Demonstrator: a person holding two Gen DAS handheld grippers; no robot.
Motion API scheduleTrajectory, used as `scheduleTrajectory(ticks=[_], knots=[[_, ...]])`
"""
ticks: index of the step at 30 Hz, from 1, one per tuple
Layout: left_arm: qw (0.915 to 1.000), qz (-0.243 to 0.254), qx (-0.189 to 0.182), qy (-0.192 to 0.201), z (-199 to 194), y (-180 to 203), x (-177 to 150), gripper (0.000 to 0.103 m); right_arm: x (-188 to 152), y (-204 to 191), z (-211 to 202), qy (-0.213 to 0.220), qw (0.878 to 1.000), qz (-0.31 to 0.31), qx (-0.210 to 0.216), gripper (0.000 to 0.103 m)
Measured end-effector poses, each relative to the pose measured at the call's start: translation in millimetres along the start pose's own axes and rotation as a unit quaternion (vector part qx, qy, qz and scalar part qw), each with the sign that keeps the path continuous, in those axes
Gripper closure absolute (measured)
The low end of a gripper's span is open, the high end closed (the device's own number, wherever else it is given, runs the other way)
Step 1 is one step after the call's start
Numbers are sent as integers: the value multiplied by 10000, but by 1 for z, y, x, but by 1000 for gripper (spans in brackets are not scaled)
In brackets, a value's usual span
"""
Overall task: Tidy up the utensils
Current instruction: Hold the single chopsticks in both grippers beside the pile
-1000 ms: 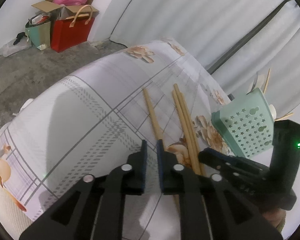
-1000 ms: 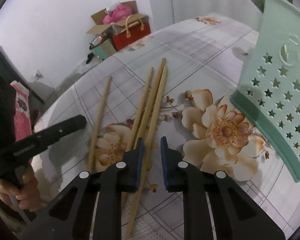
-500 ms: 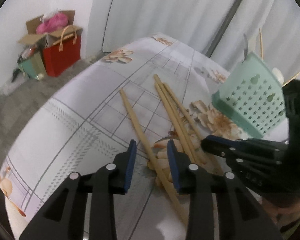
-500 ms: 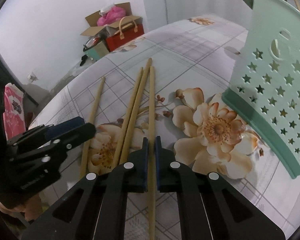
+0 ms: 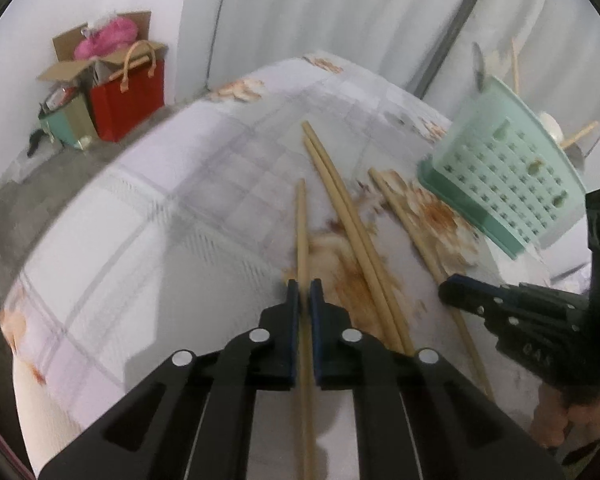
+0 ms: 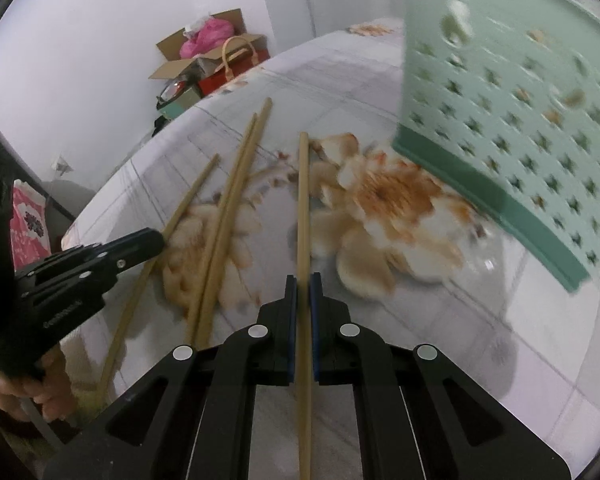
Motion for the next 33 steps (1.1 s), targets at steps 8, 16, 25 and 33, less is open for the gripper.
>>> scheduleTrajectory(ticks=[8,16,25,33], knots=[[9995,86,-192,-215,-17,8,-34,97,-42,0,-24,-270,9996,26,87,97],[9977,660,139,-80,-5,18,-18,87,-13,-6,-6,-181,9996,-218,-69,81],[9924,1068,576,188,13,17,7,87,23,-5,20,-50,9986,-427,-306,87],[9908,1121,702,272,19,16,14,87,26,-1,23,3,9988,-360,-345,98]])
Point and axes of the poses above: each gripper's, at about its wrist camera, not at the fingertips, and z roughly the way its jaws point, y to its right, x to its top, the point moved 10 cm from there along z, roughly the way its jaws point, and after that the axes turned 10 degrees about -z, right-handed, at the moved point
